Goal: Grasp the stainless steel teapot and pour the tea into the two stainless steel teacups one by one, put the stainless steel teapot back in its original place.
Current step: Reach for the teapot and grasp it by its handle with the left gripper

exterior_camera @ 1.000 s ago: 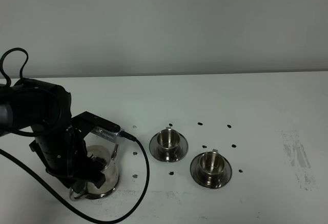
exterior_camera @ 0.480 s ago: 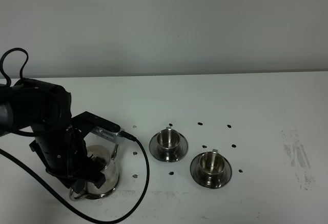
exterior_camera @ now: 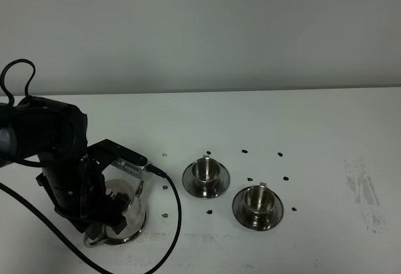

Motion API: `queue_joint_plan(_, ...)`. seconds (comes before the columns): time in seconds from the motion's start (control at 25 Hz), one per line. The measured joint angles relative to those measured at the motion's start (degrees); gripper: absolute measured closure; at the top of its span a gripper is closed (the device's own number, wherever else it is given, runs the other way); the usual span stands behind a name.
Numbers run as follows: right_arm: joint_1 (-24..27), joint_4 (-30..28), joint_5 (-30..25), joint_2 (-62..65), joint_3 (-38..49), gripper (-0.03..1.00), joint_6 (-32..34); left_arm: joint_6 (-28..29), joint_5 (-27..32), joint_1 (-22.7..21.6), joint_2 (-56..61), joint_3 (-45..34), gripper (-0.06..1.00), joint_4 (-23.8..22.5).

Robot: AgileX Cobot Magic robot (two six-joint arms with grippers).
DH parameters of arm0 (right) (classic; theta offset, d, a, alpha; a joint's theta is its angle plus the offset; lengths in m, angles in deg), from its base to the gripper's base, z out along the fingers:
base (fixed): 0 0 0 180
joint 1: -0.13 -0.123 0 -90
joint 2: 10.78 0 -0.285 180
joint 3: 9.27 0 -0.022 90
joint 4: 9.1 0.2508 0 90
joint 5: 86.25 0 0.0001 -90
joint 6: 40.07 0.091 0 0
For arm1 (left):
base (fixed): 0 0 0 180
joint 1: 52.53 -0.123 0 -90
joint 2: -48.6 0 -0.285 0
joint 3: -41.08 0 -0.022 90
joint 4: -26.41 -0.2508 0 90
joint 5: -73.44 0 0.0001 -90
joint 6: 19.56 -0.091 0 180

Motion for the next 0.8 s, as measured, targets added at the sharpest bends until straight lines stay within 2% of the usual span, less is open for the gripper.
queue_joint_plan(0.8, 0.0, 0.0, 0.0, 0.0, 0.0, 0.48, 0.0, -0.2, -0.4, 0.0, 0.8, 1.5, 0.68, -0.1)
